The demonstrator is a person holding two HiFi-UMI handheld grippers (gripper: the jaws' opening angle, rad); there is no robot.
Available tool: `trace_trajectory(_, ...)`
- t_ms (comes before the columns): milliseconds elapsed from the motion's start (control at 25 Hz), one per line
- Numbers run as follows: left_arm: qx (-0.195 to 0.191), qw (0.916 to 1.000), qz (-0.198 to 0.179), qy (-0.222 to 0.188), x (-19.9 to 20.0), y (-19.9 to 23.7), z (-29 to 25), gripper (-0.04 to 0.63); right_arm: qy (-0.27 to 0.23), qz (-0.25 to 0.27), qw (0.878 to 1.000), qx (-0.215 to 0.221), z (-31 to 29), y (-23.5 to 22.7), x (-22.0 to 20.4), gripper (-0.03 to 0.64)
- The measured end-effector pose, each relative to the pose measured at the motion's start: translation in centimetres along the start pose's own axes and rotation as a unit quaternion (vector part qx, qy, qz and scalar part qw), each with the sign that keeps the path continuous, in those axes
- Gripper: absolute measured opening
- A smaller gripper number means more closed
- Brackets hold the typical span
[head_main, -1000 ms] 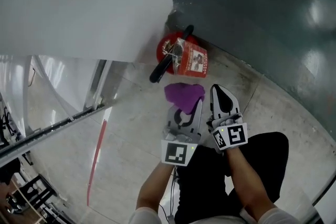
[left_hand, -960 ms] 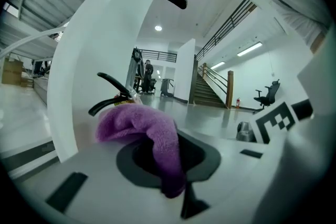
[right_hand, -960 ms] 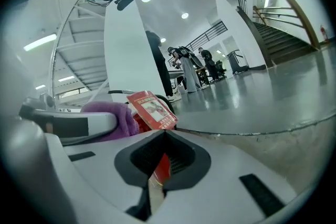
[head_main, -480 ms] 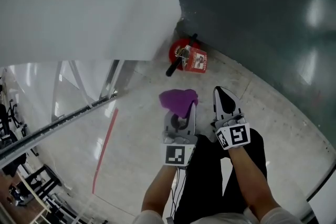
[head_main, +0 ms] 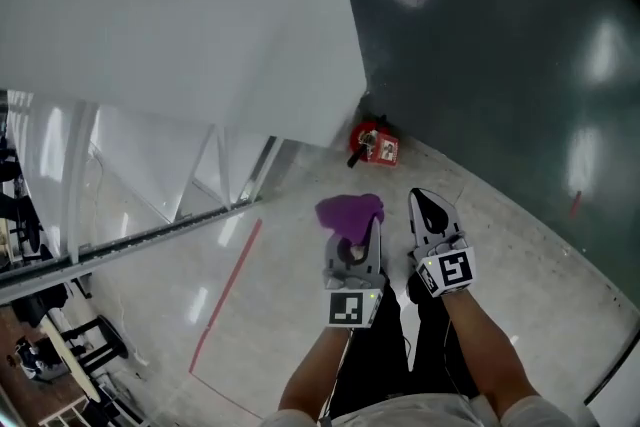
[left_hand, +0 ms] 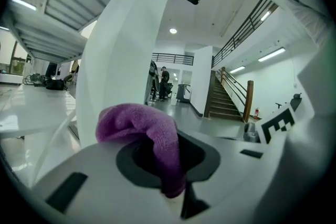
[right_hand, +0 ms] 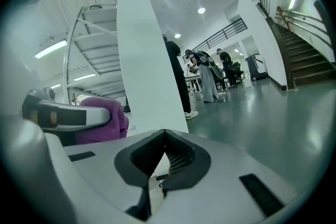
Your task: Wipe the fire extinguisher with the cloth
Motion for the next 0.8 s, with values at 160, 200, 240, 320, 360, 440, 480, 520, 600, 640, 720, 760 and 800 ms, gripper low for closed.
trace_trajectory(160, 0.024, 0.9995, -0.014, -0.015, 2.5, 0.5, 0.2, 0.058, -0.020, 0.004, 1.000, 0.002, -0.2, -0.9, 3.6, 0.014)
trace_trajectory(200, 0.027, 0.9991, -0.025, -0.019, 2.3, 0.8, 0.0, 0.060, -0.023, 0.002, 1.000, 0.006, -0.5, -1.1, 3.8, 0.014)
trace_trajectory(240, 0.027, 0.9989, -0.030, -0.021, 2.5, 0.8, 0.0, 0.058, -0.025, -0.001, 1.000, 0.008, -0.5, -1.1, 4.4, 0.014)
trace_trajectory(320, 0.025, 0.9992, -0.023, -0.019, 5.6, 0.1, 1.2, 0.058, -0.023, -0.002, 1.000, 0.011, 0.2, -0.3, 7.7, 0.013)
trace_trajectory(360, 0.023, 0.9993, -0.019, -0.021, 7.6, -0.5, 1.9, 0.060, -0.022, 0.002, 1.000, 0.012, 0.8, 0.4, 9.9, 0.014)
trace_trajectory(440, 0.021, 0.9991, -0.017, -0.032, 11.0, -1.4, 2.7, 0.060, -0.017, 0.011, 1.000, 0.016, 1.5, 1.3, 13.9, 0.014)
trace_trajectory(480, 0.020, 0.9990, -0.016, -0.037, 12.3, -1.8, 3.0, 0.058, -0.014, 0.014, 1.000, 0.019, 1.8, 1.6, 15.4, 0.014)
trace_trajectory(520, 0.023, 0.9988, -0.014, -0.041, 13.6, -2.1, 3.3, 0.058, -0.011, 0.014, 1.000, 0.021, 2.1, 1.9, 16.8, 0.014)
trace_trajectory(600, 0.032, 0.9981, -0.008, -0.051, 15.9, -2.6, 4.8, 0.058, -0.005, 0.005, 1.000, 0.025, 3.4, 2.8, 18.8, 0.014)
trace_trajectory(640, 0.036, 0.9977, -0.009, -0.056, 16.8, -2.9, 5.6, 0.060, -0.003, 0.000, 1.000, 0.027, 4.2, 3.3, 19.5, 0.014)
trace_trajectory(720, 0.040, 0.9972, -0.017, -0.060, 18.5, -3.5, 6.8, 0.058, 0.000, 0.000, 1.000, 0.029, 5.5, 3.9, 20.8, 0.013)
trace_trajectory(760, 0.041, 0.9971, -0.021, -0.060, 19.1, -3.8, 7.1, 0.058, 0.001, 0.004, 1.000, 0.029, 6.0, 4.0, 21.4, 0.013)
trace_trajectory(800, 0.042, 0.9971, -0.026, -0.059, 19.7, -4.0, 7.4, 0.058, 0.001, 0.007, 1.000, 0.028, 6.4, 4.1, 22.0, 0.013)
Point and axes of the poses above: the fingertips, and each gripper's own axes: z backward along the fingers, y to its left, x out of its top, the point moved 2 cm from there along z, backward along the fingers, and after that the axes turned 5 degrees about z, right-handed, at the moved point
